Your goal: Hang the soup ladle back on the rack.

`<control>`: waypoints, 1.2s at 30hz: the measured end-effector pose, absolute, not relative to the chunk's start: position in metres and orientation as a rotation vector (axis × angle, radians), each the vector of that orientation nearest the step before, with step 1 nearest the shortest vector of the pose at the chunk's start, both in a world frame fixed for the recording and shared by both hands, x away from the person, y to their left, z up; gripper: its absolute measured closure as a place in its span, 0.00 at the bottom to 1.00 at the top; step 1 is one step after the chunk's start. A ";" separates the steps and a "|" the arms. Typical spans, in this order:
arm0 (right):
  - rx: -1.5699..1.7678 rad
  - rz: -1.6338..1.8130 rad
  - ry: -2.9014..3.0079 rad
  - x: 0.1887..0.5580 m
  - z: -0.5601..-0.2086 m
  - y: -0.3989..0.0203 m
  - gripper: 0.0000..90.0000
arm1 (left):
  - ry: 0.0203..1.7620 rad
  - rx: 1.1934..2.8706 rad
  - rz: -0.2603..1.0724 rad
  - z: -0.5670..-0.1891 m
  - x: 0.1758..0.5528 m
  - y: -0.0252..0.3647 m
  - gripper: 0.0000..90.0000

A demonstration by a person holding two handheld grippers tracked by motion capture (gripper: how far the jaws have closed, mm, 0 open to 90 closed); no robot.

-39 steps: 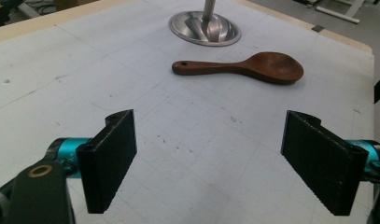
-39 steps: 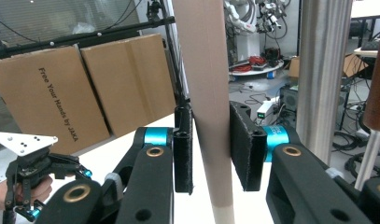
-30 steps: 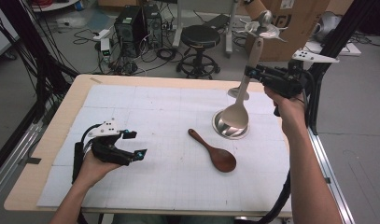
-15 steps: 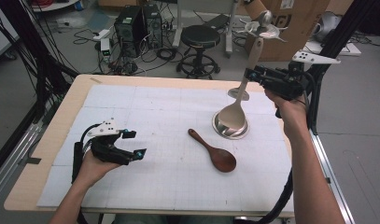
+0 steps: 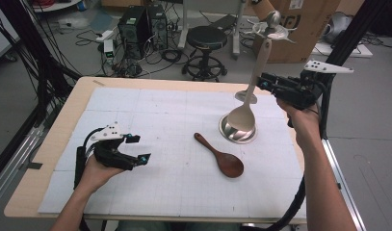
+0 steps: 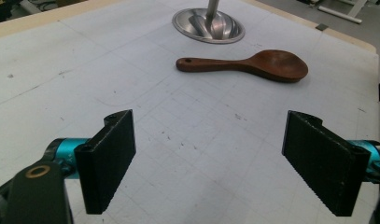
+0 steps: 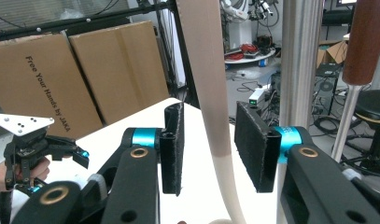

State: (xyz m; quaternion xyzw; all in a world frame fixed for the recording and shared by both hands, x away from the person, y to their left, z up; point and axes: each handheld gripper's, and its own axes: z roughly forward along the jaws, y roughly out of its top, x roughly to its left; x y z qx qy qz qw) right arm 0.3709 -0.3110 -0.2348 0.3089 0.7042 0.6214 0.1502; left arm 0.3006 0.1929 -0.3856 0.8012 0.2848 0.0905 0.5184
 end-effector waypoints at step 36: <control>0.722 1.800 2.041 0.361 -0.172 -0.315 1.00 | 0.678 1.912 0.221 -0.384 0.300 0.195 0.20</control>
